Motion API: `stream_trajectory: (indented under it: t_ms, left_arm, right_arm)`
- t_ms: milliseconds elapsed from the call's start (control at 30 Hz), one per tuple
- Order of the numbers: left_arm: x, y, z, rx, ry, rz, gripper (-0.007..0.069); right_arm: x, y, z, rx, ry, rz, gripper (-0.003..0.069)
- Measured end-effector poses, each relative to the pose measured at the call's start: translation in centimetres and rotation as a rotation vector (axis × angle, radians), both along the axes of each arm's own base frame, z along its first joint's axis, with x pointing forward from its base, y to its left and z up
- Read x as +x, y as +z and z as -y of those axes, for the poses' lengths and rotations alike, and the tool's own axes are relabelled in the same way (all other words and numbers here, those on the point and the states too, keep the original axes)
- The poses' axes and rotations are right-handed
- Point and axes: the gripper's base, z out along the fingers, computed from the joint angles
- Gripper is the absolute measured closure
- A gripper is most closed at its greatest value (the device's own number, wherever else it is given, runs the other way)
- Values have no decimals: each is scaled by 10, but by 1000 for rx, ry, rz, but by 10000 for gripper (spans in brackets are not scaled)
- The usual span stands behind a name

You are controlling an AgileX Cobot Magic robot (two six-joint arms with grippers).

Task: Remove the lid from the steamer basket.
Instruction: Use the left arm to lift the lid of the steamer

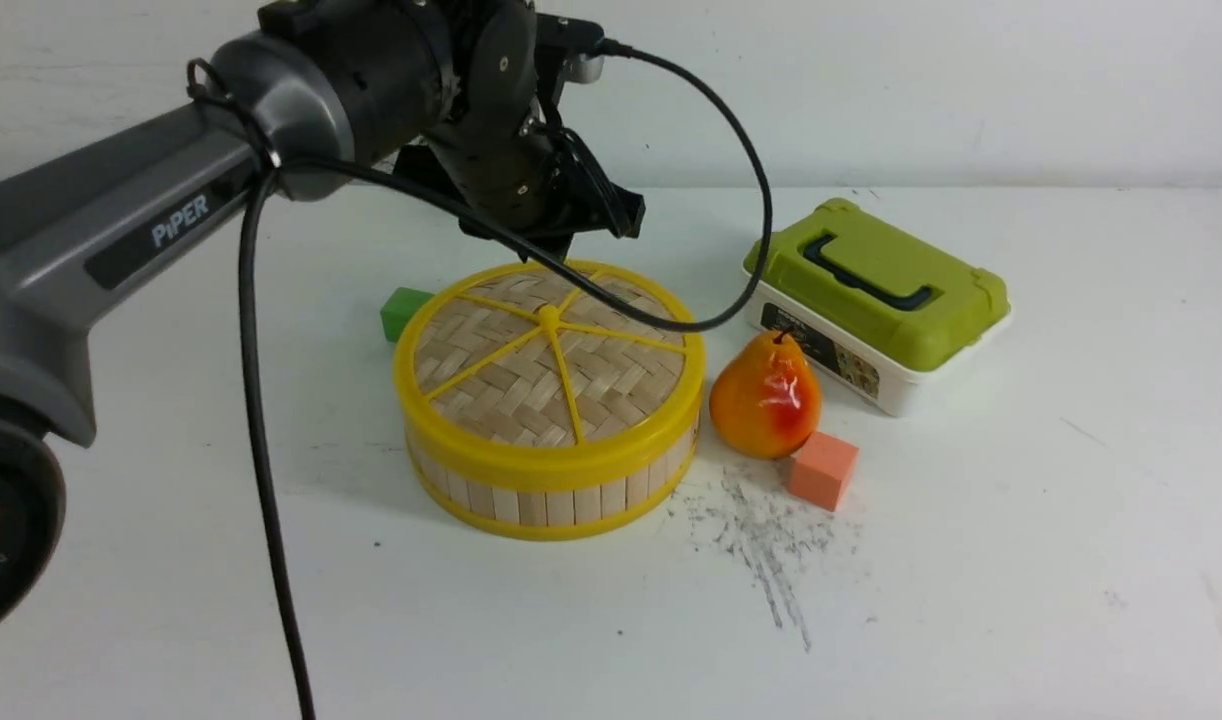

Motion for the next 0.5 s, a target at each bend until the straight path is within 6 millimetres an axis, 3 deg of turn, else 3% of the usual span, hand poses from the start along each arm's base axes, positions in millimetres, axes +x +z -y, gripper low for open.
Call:
stream_trajectory:
  t_ms: [133,500]
  left_arm:
    - [5,-11,2,11,6,-7,333]
    - [9,-34,5,2,44,-80,329]
  right_arm:
    - [0,0,0,0,0,0,419]
    - [0,0,0,0,0,0,419]
